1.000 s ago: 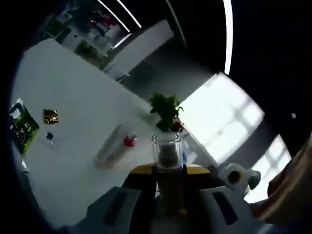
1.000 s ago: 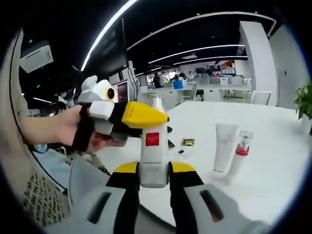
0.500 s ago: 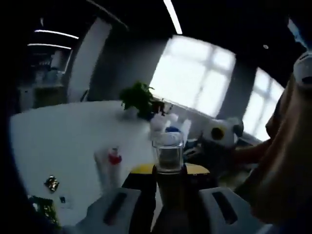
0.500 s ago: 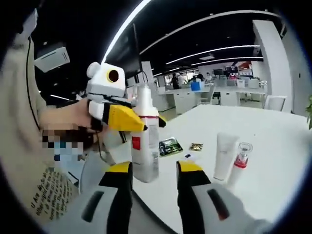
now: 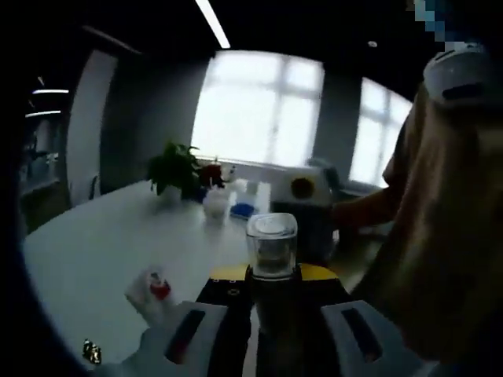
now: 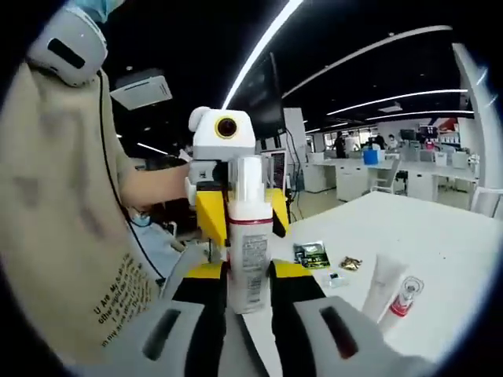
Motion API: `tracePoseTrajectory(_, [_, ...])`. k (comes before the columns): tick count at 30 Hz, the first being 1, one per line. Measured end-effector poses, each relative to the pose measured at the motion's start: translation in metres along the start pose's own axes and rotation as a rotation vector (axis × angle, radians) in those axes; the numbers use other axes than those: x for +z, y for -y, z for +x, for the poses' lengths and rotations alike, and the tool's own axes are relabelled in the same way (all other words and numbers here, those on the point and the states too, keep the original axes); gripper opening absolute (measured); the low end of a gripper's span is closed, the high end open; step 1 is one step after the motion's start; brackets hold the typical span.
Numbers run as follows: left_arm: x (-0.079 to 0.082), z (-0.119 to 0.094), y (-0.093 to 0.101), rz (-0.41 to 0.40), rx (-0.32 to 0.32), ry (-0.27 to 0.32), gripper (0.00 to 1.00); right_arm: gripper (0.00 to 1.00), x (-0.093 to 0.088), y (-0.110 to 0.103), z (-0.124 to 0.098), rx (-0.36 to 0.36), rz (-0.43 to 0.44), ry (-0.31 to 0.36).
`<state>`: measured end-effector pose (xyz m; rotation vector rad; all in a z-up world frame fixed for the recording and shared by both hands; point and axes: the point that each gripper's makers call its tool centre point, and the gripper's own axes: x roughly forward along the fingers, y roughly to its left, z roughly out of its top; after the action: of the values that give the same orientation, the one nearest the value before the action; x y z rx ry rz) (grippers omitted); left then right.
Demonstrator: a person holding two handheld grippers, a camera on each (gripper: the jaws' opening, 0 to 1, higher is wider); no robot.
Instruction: Arrange the skincare products in the storage area until every visible bottle or jar stands upright without overlapping.
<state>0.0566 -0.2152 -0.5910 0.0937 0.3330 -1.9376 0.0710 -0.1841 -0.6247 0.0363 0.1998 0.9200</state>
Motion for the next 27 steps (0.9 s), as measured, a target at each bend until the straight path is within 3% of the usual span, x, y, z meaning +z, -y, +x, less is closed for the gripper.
tracePoseTrajectory(11, [-0.018,0.007,-0.012,0.011,0.053,-0.050,0.17,0.19,-0.018,0.009,0.005,0.035,-0.049,-0.041])
tracePoseTrajectory(22, [-0.060,0.024,-0.038,-0.064,0.135,-0.084,0.18,0.20,-0.067,0.029,0.013,0.009,-0.071,-0.110])
tracePoseTrajectory(27, [-0.084,0.033,-0.055,-0.062,0.176,-0.102,0.18,0.20,-0.093,0.046,0.016,-0.050,-0.109,-0.165])
